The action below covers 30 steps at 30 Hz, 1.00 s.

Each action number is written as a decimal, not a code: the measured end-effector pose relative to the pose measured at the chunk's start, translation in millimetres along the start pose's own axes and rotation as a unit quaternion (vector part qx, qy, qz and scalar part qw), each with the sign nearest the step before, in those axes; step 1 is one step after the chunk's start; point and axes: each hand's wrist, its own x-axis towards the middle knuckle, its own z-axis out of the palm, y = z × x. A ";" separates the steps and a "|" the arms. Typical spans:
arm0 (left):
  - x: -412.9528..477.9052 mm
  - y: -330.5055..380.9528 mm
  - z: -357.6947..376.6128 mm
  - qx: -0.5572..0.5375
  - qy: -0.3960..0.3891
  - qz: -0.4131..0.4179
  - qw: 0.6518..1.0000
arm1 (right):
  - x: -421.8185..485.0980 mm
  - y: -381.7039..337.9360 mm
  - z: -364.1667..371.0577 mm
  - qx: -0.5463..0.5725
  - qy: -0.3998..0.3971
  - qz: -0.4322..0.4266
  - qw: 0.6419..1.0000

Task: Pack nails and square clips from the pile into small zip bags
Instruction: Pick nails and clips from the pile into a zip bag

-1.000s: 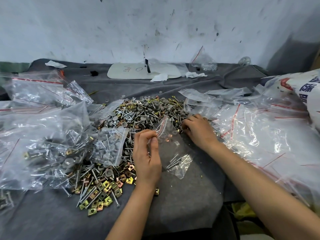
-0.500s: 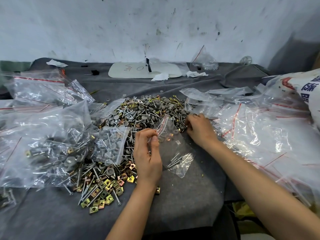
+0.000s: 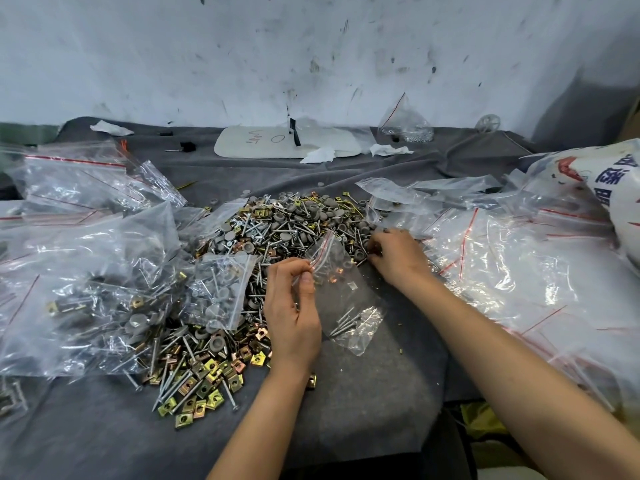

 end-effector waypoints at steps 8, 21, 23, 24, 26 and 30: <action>-0.1 0.2 -0.4 0.003 0.001 -0.002 1.000 | 1.3 -10.5 6.0 0.006 -0.003 0.051 0.999; 0.0 2.2 -0.7 0.003 0.007 -0.010 1.000 | 11.5 -13.6 16.1 0.156 0.014 0.192 0.969; 0.3 2.3 -0.5 0.005 0.007 -0.010 1.000 | 12.1 -13.4 17.0 0.164 0.026 0.199 0.966; 0.2 2.2 -0.3 0.005 0.007 -0.009 1.000 | 12.6 -13.7 17.5 0.163 0.031 0.202 0.965; 0.1 2.5 -0.2 0.007 0.007 -0.009 1.000 | 13.2 -14.3 18.6 0.150 0.030 0.202 0.967; 0.2 3.8 -0.3 0.009 0.009 -0.010 1.000 | 11.1 -14.2 20.8 0.147 0.029 0.195 0.969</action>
